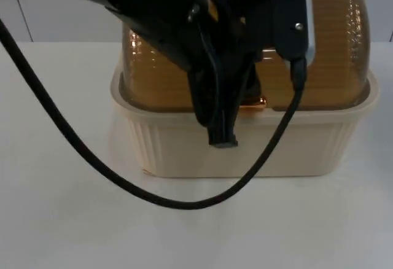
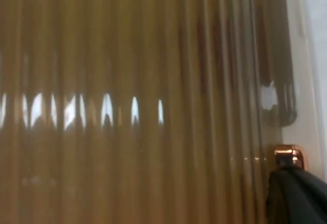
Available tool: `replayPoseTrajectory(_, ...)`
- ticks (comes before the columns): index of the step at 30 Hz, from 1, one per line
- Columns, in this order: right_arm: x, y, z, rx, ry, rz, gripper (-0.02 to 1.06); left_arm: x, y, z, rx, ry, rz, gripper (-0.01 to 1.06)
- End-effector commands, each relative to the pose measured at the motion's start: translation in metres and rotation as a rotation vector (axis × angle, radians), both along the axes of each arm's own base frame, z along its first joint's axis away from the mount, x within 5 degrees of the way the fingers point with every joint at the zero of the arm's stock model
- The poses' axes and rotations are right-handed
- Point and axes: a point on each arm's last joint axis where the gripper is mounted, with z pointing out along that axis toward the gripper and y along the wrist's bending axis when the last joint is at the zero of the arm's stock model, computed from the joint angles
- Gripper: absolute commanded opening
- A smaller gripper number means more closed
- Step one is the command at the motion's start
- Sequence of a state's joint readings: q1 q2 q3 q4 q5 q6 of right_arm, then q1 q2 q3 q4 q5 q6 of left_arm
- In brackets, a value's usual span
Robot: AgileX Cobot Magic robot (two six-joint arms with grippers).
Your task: Open the box lid with the left hand, place the block into the box with the right hand, then close the box lid with the left hand.
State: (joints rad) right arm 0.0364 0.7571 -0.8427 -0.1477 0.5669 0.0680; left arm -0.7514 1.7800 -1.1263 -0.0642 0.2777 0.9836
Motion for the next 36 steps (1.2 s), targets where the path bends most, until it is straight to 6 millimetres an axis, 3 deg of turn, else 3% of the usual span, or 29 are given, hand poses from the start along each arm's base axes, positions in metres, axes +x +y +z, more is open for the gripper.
replayPoseTrajectory(1, -0.001, 0.000, 0.000, -0.003, -0.004, -0.001, 1.05, -0.003, 0.000, 0.012, -0.050, -0.018, 0.021, 0.00)
replayPoseTrajectory(13, -0.001, 0.000, 0.000, 0.002, -0.005, -0.003, 1.05, -0.016, 0.026, 0.079, -0.431, 0.154, 0.372, 0.00)
replayPoseTrajectory(20, -0.001, 0.000, 0.000, 0.001, -0.002, -0.004, 1.05, -0.010, 0.056, 0.083, -0.509, 0.167, 0.508, 0.00)
replayPoseTrajectory(23, -0.001, 0.000, 0.000, 0.001, 0.000, -0.004, 1.05, -0.008, 0.089, 0.077, -0.567, 0.160, 0.634, 0.00)
replayPoseTrajectory(24, -0.001, 0.000, 0.000, 0.001, 0.000, -0.004, 1.05, -0.008, 0.110, 0.076, -0.607, 0.157, 0.717, 0.00)
replayPoseTrajectory(25, -0.001, 0.000, 0.000, 0.001, 0.000, -0.004, 1.05, -0.008, 0.110, 0.076, -0.607, 0.157, 0.717, 0.00)
replayPoseTrajectory(29, -0.001, 0.000, 0.000, 0.001, 0.000, -0.004, 1.05, -0.005, 0.164, 0.083, -0.701, 0.151, 0.944, 0.00)
replayPoseTrajectory(30, -0.001, 0.000, 0.000, 0.001, 0.000, -0.004, 1.05, -0.005, 0.164, 0.083, -0.701, 0.151, 0.944, 0.00)
replayPoseTrajectory(36, -0.001, 0.000, 0.000, 0.001, 0.000, -0.004, 1.05, -0.002, 0.236, 0.088, -0.695, 0.080, 1.244, 0.00)
